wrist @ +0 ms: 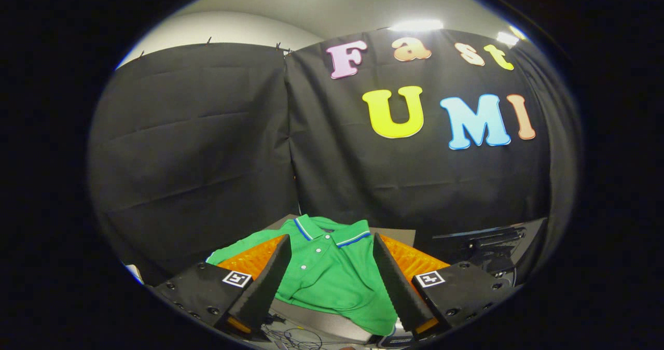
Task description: Put the clothes into the washing machine and then close the washing machine lid.
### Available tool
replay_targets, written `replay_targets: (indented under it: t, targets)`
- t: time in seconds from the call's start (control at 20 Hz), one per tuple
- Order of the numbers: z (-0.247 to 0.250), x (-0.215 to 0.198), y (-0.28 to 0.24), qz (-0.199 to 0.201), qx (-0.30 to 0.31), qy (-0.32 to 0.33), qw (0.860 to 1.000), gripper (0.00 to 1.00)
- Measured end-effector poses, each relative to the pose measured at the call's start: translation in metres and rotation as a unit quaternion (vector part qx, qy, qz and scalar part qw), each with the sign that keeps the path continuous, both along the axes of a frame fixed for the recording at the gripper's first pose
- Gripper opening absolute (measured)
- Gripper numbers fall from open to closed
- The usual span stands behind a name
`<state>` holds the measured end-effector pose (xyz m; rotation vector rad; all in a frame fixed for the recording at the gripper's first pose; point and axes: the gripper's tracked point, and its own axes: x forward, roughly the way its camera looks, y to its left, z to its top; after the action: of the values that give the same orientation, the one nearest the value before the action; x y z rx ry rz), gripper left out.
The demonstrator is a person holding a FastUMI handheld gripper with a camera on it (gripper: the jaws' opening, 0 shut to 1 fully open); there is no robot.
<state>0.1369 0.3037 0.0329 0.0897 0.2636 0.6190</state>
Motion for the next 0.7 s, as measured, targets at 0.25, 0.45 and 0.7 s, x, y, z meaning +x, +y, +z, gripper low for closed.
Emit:
replay_targets:
  t: [0.25, 0.45, 0.7]
  targets:
    - [-0.032, 0.013, 0.042, 0.016, -0.040, 0.046, 0.998, 0.99]
    - [-0.056, 0.027, 0.066, 0.022, -0.070, 0.086, 0.994, 0.98]
    - [-0.094, 0.039, 0.081, 0.025, -0.120, 0.128, 0.984, 0.97]
